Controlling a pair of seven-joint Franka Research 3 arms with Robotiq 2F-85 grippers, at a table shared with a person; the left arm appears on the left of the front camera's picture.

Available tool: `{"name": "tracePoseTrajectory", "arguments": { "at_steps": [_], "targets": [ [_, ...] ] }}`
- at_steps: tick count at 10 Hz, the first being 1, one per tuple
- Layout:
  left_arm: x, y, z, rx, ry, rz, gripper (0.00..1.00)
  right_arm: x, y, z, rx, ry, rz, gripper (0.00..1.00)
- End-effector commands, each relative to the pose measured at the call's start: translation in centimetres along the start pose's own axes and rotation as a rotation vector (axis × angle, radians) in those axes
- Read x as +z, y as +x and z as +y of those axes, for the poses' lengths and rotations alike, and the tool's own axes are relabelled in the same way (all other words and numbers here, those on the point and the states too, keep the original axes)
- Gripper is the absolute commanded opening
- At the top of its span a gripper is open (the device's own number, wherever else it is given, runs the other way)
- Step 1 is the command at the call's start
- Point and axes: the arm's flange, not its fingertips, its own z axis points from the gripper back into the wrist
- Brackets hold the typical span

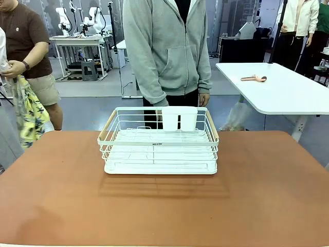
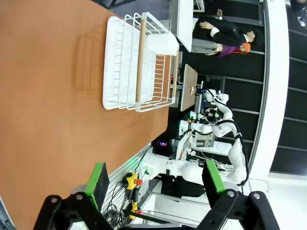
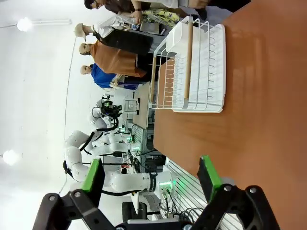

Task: Clean the table.
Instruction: Pick up the Lint Roller when the human hands it over.

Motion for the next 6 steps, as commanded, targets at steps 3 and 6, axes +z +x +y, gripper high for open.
{"name": "tracePoseTrajectory", "arguments": {
  "at_steps": [3, 6],
  "targets": [
    [0.73, -1.00, 2.23, 0.030, -0.003, -0.015, 1.00, 0.59, -0.42, -0.02, 0.001, 0.016, -0.011, 1.00],
    [0.73, -1.00, 2.23, 0.030, -0.003, -0.015, 1.00, 0.59, -0.42, -0.02, 0.001, 0.016, -0.011, 1.00]
  ]
}}
